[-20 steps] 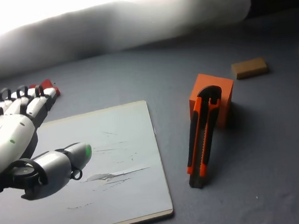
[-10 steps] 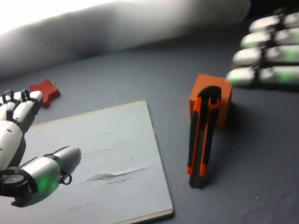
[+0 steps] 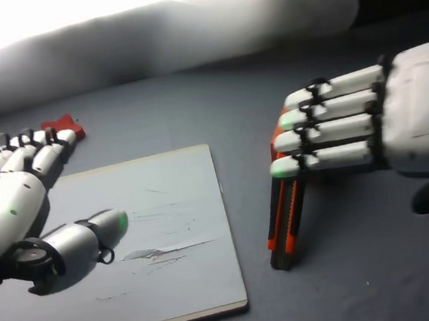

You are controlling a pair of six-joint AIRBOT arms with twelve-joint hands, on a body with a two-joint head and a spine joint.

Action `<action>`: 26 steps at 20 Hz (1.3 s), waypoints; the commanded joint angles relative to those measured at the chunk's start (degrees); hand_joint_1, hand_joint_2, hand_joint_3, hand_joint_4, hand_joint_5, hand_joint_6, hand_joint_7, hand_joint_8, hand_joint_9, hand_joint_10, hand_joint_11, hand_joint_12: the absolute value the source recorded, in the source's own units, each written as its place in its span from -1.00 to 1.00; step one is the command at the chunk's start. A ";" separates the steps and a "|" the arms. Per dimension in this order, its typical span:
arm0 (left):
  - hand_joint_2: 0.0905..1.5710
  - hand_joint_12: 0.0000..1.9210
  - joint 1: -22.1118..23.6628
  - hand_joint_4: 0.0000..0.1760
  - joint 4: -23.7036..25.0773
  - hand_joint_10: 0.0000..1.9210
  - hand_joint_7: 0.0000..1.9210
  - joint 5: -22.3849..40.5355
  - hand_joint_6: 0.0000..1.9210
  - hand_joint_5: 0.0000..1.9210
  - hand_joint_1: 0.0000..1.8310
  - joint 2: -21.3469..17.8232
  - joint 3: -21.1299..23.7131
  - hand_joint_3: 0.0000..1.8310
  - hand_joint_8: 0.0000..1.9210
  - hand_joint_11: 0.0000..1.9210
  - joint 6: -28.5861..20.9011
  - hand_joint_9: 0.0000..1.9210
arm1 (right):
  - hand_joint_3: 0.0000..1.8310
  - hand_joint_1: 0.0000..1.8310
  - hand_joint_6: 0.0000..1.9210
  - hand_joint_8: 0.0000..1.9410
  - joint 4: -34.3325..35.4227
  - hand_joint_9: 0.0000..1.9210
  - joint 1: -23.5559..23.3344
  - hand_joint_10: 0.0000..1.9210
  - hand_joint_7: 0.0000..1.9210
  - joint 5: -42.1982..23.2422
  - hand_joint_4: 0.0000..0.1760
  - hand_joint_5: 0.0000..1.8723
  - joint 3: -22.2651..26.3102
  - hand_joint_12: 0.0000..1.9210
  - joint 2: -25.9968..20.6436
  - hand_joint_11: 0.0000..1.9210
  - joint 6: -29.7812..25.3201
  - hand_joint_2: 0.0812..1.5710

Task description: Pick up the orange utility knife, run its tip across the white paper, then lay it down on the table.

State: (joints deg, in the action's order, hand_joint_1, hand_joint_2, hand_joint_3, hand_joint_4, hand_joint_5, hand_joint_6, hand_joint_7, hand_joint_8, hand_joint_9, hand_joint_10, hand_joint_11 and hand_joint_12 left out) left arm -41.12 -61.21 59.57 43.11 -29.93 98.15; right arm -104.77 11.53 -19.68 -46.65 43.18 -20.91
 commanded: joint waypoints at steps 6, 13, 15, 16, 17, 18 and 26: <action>0.62 -0.76 -0.36 -0.78 2.76 -1.00 -1.00 4.66 -1.00 -1.00 -0.87 1.64 -2.27 -1.00 -1.00 -1.00 -0.04 -1.00 | -1.00 0.27 -1.00 -1.00 -0.53 -1.00 0.94 -1.00 -1.00 5.65 -1.00 -1.00 -6.00 -1.00 7.81 -1.00 -0.38 0.29; 0.62 -0.85 -0.78 -0.89 1.94 -1.00 -1.00 4.66 -1.00 -1.00 -0.88 2.80 -2.45 -1.00 -1.00 -1.00 -0.85 -1.00 | -1.00 0.29 -1.00 -1.00 -5.24 -1.00 3.50 -1.00 -1.00 8.05 -1.00 -1.00 -11.49 -1.00 16.06 -1.00 -3.20 0.30; 0.62 -0.81 -0.97 -0.93 1.94 -1.00 -1.00 4.66 -1.00 -1.00 -0.89 2.79 -2.70 -1.00 -1.00 -1.00 -1.81 -1.00 | -1.00 0.30 -1.00 -1.00 -6.47 -1.00 3.76 -1.00 -1.00 8.19 -1.00 -1.00 -12.66 -1.00 17.84 -1.00 -4.22 0.30; 0.62 -0.81 -1.04 -0.93 1.94 -1.00 -1.00 4.66 -1.00 -1.00 -0.89 2.78 -2.85 -1.00 -1.00 -1.00 -2.21 -1.00 | -1.00 0.30 -1.00 -1.00 -6.51 -1.00 3.92 -1.00 -1.00 8.27 -1.00 -1.00 -13.36 -1.00 18.88 -1.00 -4.31 0.30; 0.65 -0.83 -1.20 -0.88 1.94 -1.00 -1.00 4.66 -1.00 -1.00 -0.92 2.76 -3.11 -0.99 -1.00 -1.00 -2.83 -1.00 | -1.00 0.30 -1.00 -1.00 -6.59 -1.00 4.42 -1.00 -1.00 9.05 -1.00 -1.00 -14.76 -1.00 20.94 -1.00 -4.57 0.29; 0.65 -0.86 -1.25 -0.90 1.94 -1.00 -1.00 4.66 -1.00 -1.00 -0.92 2.76 -3.16 -1.00 -1.00 -1.00 -2.94 -1.00 | -1.00 0.29 -1.00 -1.00 -6.61 -1.00 4.55 -1.00 -1.00 9.21 -1.00 -1.00 -15.20 -1.00 21.55 -1.00 -4.57 0.28; 0.65 -0.85 -1.81 -0.86 1.84 -1.00 -1.00 3.52 -1.00 -1.00 -0.91 2.77 -3.18 -1.00 -1.00 -1.00 -3.40 -1.00 | -1.00 0.31 -1.00 -1.00 -6.62 -1.00 5.61 -1.00 -1.00 11.32 -1.00 -1.00 -20.03 -1.00 27.11 -1.00 -6.27 0.31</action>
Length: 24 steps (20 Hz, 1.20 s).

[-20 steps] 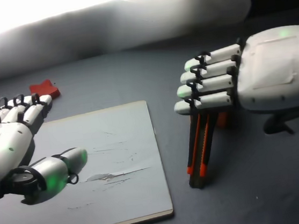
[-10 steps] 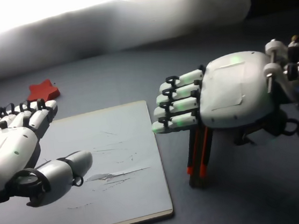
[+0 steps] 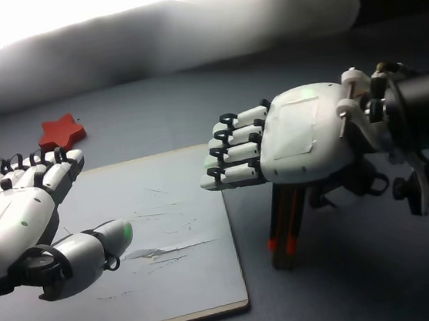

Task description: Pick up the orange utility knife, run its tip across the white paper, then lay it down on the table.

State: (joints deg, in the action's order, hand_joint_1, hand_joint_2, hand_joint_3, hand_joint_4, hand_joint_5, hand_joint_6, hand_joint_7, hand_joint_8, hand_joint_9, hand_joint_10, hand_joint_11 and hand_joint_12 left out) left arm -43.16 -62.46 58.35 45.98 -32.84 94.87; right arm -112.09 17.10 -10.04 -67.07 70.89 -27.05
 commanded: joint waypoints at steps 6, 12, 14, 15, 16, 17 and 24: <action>0.65 -0.84 0.24 -0.89 3.09 -1.00 -1.00 4.74 -1.00 -1.00 -0.95 -0.09 -0.15 -1.00 -1.00 -1.00 -0.12 -1.00 | -1.00 0.31 -1.00 -1.00 0.70 -1.00 0.81 -1.00 -1.00 1.73 -1.00 -1.00 -1.53 -1.00 1.27 -1.00 -0.55 0.31; 0.66 -0.79 0.45 -0.90 3.08 -1.00 -1.00 4.74 -1.00 -1.00 -0.95 -0.06 -0.20 -1.00 -1.00 -1.00 -0.12 -1.00 | -1.00 0.33 -1.00 -1.00 0.72 -1.00 2.30 -1.00 -1.00 2.63 -1.00 -1.00 -2.78 -1.00 2.54 -1.00 -1.20 0.32; 0.66 -0.80 0.34 -0.93 3.08 -1.00 -1.00 4.74 -1.00 -1.00 -0.96 -0.06 -0.23 -1.00 -1.00 -1.00 -0.12 -1.00 | -1.00 0.32 -1.00 -1.00 0.72 -1.00 2.39 -1.00 -1.00 2.64 -1.00 -1.00 -3.30 -1.00 2.91 -1.00 -1.21 0.31; 0.66 -0.79 0.31 -0.93 3.08 -1.00 -1.00 4.74 -1.00 -1.00 -0.94 -0.06 -0.30 -1.00 -1.00 -1.00 -0.12 -1.00 | -0.99 0.34 -1.00 -1.00 0.72 -1.00 2.44 -1.00 -1.00 2.63 -1.00 -1.00 -3.59 -1.00 3.09 -1.00 -1.36 0.33; 0.65 -0.77 0.31 -0.90 3.08 -1.00 -1.00 4.74 -1.00 -1.00 -0.93 -0.06 -0.40 -1.00 -1.00 -1.00 -0.12 -1.00 | -0.99 0.34 -1.00 -1.00 0.72 -1.00 2.47 -1.00 -1.00 2.63 -1.00 -1.00 -3.78 -1.00 3.21 -1.00 -1.78 0.33; 0.64 -0.80 0.31 -0.89 3.09 -1.00 -1.00 4.74 -1.00 -1.00 -0.93 -0.06 -0.49 -1.00 -1.00 -1.00 -0.12 -1.00 | -0.99 0.36 -1.00 -1.00 0.72 -1.00 2.47 -1.00 -1.00 2.63 -1.00 -1.00 -4.04 -1.00 3.39 -1.00 -2.00 0.34; 0.65 -0.72 0.20 -0.93 3.09 -1.00 -1.00 4.74 -1.00 -1.00 -0.95 -0.01 -0.65 -1.00 -1.00 -1.00 -0.11 -1.00 | -0.97 0.32 -1.00 -1.00 0.72 -1.00 3.20 -1.00 -1.00 2.68 -1.00 -1.00 -4.74 -1.00 3.83 -1.00 -1.49 0.41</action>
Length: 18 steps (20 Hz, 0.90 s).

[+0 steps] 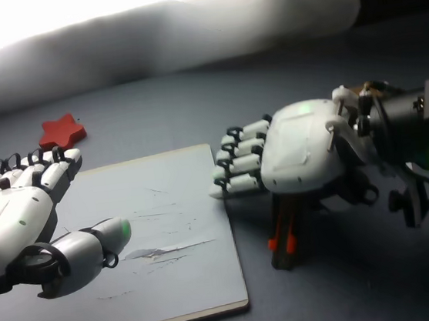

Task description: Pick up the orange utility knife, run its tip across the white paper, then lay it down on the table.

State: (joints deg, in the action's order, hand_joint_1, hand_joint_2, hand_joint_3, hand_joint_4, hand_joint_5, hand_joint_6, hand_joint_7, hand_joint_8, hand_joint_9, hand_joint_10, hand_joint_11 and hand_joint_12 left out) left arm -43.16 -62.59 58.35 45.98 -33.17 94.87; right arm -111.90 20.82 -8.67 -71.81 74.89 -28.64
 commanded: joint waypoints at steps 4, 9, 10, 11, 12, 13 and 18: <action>0.65 -0.66 -0.06 -0.92 3.23 -1.00 -1.00 4.74 -1.00 -1.00 -0.98 0.07 -0.34 -1.00 -1.00 -1.00 -0.11 -1.00 | -0.99 0.23 -0.88 -0.94 0.52 -0.77 0.15 -0.82 -0.69 1.74 -1.00 -0.79 0.43 -0.42 -0.49 -1.00 0.45 0.50; 0.65 -0.63 -0.09 -0.94 3.25 -1.00 -1.00 4.74 -1.00 -1.00 -0.96 0.10 -0.34 -1.00 -1.00 -1.00 -0.05 -1.00 | -0.96 0.17 0.62 0.77 0.51 -0.64 -0.07 0.85 -0.45 2.53 -1.00 -0.39 0.57 0.97 -0.56 -0.80 0.55 0.68; 0.65 -0.63 -0.08 -0.96 3.26 -1.00 -1.00 4.74 -1.00 -1.00 -0.96 0.11 -0.32 -1.00 -1.00 -1.00 -0.05 -0.99 | -1.00 0.40 0.92 0.95 0.51 -0.13 -0.08 0.97 -0.03 2.64 -1.00 -0.08 0.70 0.99 -0.72 -0.23 0.59 0.61; 0.66 -0.62 -0.08 -0.97 3.26 -1.00 -1.00 4.74 -1.00 -1.00 -0.98 0.11 -0.31 -1.00 -1.00 -1.00 -0.04 -0.99 | -1.00 0.65 0.98 0.99 0.51 0.50 -0.07 0.99 0.47 2.76 -1.00 0.36 0.88 1.00 -0.87 0.45 0.64 0.57; 0.66 -0.64 -0.09 -0.96 3.27 -1.00 -1.00 4.74 -1.00 -1.00 -0.98 0.12 -0.29 -1.00 -1.00 -1.00 0.00 -0.99 | -1.00 0.72 1.00 1.00 0.51 0.77 -0.06 1.00 0.71 2.87 0.90 0.49 1.08 1.00 -1.04 0.79 0.72 0.55; 0.66 -0.62 -0.09 -0.97 3.27 -1.00 -1.00 4.74 -1.00 -1.00 -0.96 0.12 -0.29 -1.00 -1.00 -1.00 0.02 -0.98 | -1.00 0.74 1.00 1.00 0.50 0.75 -0.07 1.00 0.68 2.94 1.00 0.48 1.33 1.00 -1.23 0.79 0.75 0.56; 0.66 -0.62 -0.08 -0.96 3.27 -1.00 -1.00 4.74 -1.00 -1.00 -0.96 0.13 -0.39 -1.00 -1.00 -1.00 0.05 -1.00 | -1.00 0.76 1.00 1.00 0.50 0.70 -0.62 1.00 0.62 3.72 1.00 0.47 3.63 1.00 -2.67 0.73 0.59 0.58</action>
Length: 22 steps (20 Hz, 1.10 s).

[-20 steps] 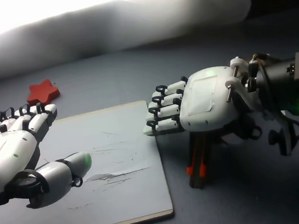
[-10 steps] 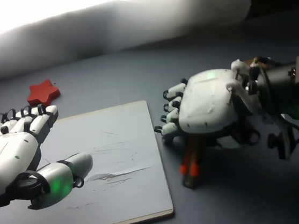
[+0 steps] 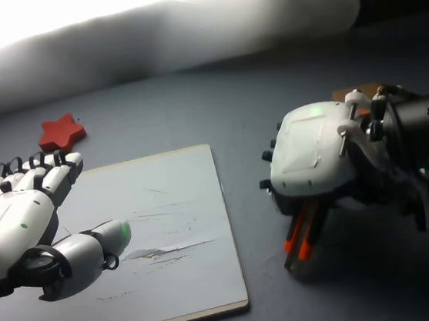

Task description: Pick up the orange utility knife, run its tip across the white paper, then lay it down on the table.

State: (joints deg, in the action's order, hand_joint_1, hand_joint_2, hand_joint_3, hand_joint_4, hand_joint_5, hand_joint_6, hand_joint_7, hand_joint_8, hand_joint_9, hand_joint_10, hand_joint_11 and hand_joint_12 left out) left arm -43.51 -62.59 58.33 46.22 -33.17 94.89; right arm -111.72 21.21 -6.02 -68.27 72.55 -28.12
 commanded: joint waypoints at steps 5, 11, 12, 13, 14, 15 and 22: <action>0.66 -0.63 0.37 -0.99 3.25 -1.00 -1.00 4.76 -1.00 -1.00 -0.98 -0.12 -0.42 -1.00 -1.00 -1.00 -0.02 -1.00 | -1.00 0.76 1.00 1.00 0.33 0.68 -3.26 1.00 0.59 0.33 1.00 0.47 3.07 1.00 -2.29 0.71 -0.89 0.59; 0.66 -0.62 0.55 -1.00 3.18 -1.00 -1.00 4.47 -1.00 -1.00 -0.94 -0.12 -0.50 -1.00 -1.00 -1.00 -0.07 -1.00 | -1.00 0.74 1.00 1.00 4.65 0.66 -9.84 1.00 0.57 2.11 1.00 0.48 2.80 1.00 -0.53 0.69 -1.05 0.60; 0.66 -0.65 0.56 -0.97 3.18 -1.00 -1.00 4.09 -1.00 -1.00 -0.93 -0.12 -0.61 -1.00 -1.00 -1.00 -0.07 -0.99 | -1.00 0.73 1.00 1.00 5.87 0.66 -10.29 1.00 0.57 3.34 1.00 0.48 2.70 1.00 -0.09 0.69 -1.08 0.60; 0.65 -0.68 0.57 -0.96 3.19 -1.00 -1.00 3.97 -1.00 -1.00 -0.92 -0.12 -0.71 -1.00 -1.00 -1.00 -0.07 -0.99 | -1.00 0.75 1.00 1.00 6.98 0.66 -10.34 1.00 0.58 3.58 1.00 0.48 2.46 1.00 0.14 0.70 -1.09 0.60; 0.67 -0.72 0.57 -1.00 3.19 -1.00 -1.00 3.97 -1.00 -1.00 -0.94 -0.12 -0.82 -1.00 -1.00 -1.00 -0.07 -0.99 | -1.00 0.75 1.00 1.00 7.19 0.67 -10.14 1.00 0.58 3.34 1.00 0.48 2.17 1.00 0.19 0.70 -1.11 0.61; 0.67 -0.69 0.57 -1.00 3.19 -0.99 -1.00 3.97 -1.00 -1.00 -0.95 -0.13 -1.04 -1.00 -1.00 -1.00 -0.11 -0.98 | -1.00 0.75 1.00 1.00 8.17 0.67 -10.04 1.00 0.58 1.33 1.00 0.47 1.73 1.00 0.15 0.70 -1.10 0.62; 0.67 -0.73 1.13 -1.00 2.83 -1.00 -1.00 2.24 -1.00 -1.00 -0.98 -0.29 -5.20 -1.00 -1.00 -1.00 -0.58 -0.99 | -1.00 0.72 1.00 1.00 51.00 0.66 -7.74 1.00 0.56 -16.00 1.00 0.48 -4.82 1.00 2.30 0.72 53.65 0.64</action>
State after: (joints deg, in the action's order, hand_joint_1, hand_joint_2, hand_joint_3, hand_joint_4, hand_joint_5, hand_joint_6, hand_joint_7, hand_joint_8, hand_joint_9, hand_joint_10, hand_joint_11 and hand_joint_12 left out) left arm -42.92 -62.87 55.90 46.22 -38.50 94.43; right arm -56.64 14.44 -18.50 -73.36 75.31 31.97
